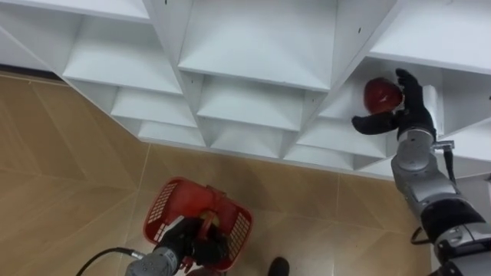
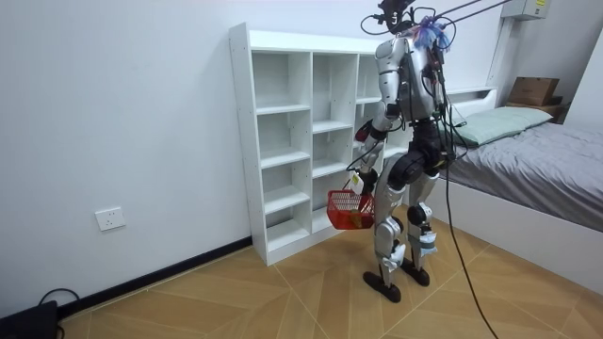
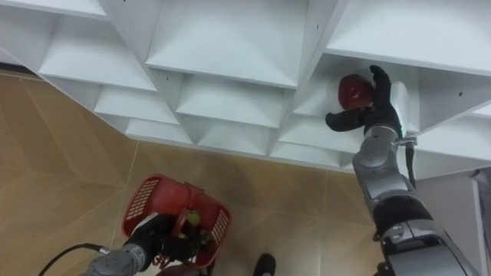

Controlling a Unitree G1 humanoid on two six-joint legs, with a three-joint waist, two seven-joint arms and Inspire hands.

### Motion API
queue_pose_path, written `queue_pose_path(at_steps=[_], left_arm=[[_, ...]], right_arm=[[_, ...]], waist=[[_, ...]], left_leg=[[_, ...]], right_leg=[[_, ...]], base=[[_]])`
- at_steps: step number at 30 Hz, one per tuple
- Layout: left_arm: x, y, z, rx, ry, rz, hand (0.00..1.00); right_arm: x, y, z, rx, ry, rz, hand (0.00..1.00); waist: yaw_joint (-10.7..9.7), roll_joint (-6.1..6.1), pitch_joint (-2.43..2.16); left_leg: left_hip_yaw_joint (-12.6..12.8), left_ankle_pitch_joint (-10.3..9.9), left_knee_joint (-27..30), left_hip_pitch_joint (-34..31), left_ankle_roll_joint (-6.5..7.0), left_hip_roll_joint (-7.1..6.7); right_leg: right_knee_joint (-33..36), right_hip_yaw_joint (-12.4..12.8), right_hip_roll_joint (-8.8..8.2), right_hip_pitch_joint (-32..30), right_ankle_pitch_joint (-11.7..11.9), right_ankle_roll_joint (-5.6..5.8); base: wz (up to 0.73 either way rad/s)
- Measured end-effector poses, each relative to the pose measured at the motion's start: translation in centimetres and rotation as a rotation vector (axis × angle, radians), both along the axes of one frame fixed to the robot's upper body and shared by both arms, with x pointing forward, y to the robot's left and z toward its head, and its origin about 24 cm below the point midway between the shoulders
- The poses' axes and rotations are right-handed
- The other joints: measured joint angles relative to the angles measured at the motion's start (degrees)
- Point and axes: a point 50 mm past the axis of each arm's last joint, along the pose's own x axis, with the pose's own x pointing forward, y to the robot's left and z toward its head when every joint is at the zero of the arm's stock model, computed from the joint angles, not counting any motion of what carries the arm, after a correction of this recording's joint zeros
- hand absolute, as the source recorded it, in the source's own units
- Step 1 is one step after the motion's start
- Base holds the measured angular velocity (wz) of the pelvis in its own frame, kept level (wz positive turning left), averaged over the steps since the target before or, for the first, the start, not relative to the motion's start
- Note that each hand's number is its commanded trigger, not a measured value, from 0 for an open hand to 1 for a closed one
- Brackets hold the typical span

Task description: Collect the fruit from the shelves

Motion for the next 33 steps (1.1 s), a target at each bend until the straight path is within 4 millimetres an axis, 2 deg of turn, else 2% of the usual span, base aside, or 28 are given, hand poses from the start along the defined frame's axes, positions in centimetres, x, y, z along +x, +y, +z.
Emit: queue_pose_path(at_steps=[13,33], left_arm=[[0.03,-0.24,0.00,-0.005,-0.001,-0.004,1.00],[0.31,-0.03,0.13,0.010,-0.013,0.014,1.00]], right_arm=[[0.01,0.08,0.01,-0.001,-0.003,-0.002,1.00],[0.21,0.74,0.04,0.009,0.009,0.056,1.00]], waist=[[1.0,0.08,0.06],[0.6,0.02,0.19]], left_leg=[[0.0,0.0,0.0,0.0,0.00,-0.03],[0.2,0.1,0.0,1.7,0.08,-0.01]], right_leg=[[0.1,0.3,-0.41,0.0,0.0,0.00],[-0.1,0.6,-0.36,1.7,0.0,-0.04]], base=[[0.00],[0.00]])
